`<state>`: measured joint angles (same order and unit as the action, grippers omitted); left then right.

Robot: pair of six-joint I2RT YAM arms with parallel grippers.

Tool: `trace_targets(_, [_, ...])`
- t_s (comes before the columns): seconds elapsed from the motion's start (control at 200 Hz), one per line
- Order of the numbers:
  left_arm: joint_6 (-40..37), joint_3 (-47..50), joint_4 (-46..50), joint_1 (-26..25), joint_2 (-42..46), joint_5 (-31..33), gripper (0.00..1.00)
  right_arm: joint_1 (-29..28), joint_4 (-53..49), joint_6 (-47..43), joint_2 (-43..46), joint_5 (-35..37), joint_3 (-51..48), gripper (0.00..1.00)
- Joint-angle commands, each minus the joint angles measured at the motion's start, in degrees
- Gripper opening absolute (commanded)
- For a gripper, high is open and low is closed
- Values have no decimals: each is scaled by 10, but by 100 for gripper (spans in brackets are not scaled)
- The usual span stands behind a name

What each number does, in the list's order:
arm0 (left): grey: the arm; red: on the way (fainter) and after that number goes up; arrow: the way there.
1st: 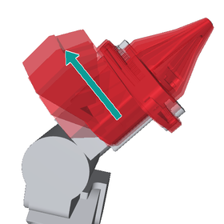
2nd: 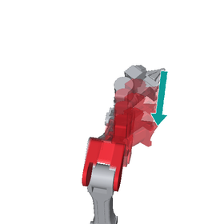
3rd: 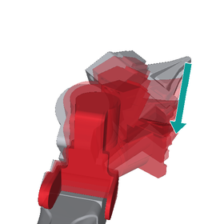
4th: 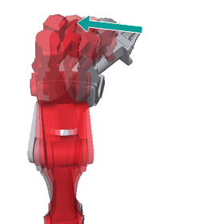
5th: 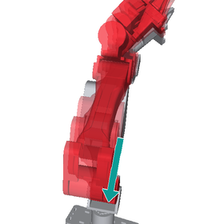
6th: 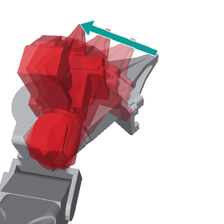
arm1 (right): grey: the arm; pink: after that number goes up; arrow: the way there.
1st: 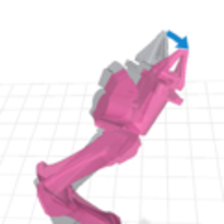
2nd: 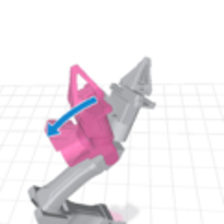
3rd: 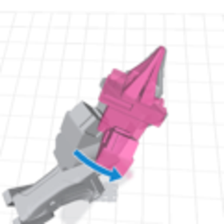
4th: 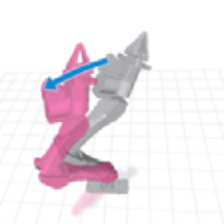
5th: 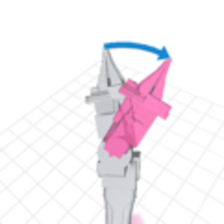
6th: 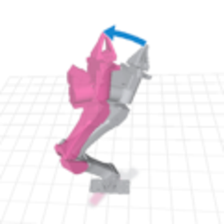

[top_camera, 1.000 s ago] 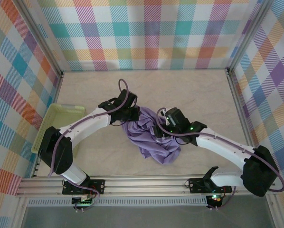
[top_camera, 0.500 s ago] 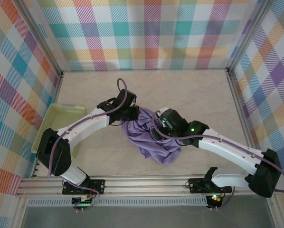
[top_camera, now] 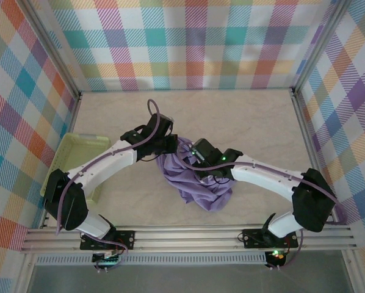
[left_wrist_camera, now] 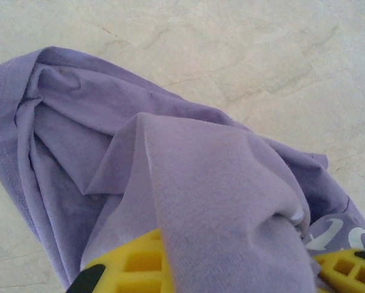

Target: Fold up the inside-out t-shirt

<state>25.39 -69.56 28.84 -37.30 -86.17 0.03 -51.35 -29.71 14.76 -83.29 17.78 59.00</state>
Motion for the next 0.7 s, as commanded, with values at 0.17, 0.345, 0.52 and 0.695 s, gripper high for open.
trace_targets(0.17, [50, -90, 57, 78, 36, -23, 0, 40, -19, -40, 283, 40, 1, 0])
trace_targets(0.345, [85, -125, 29, 69, 110, -17, 0, 87, -31, -38, 365, 24, 42, 0])
trace_targets(0.52, [101, -53, 12, 53, 122, -12, 0, 99, 12, -14, 383, 12, -19, 0])
trace_targets(0.695, [99, -26, 145, 53, 2, 48, 0, 127, 44, 53, 340, -58, -101, 0])
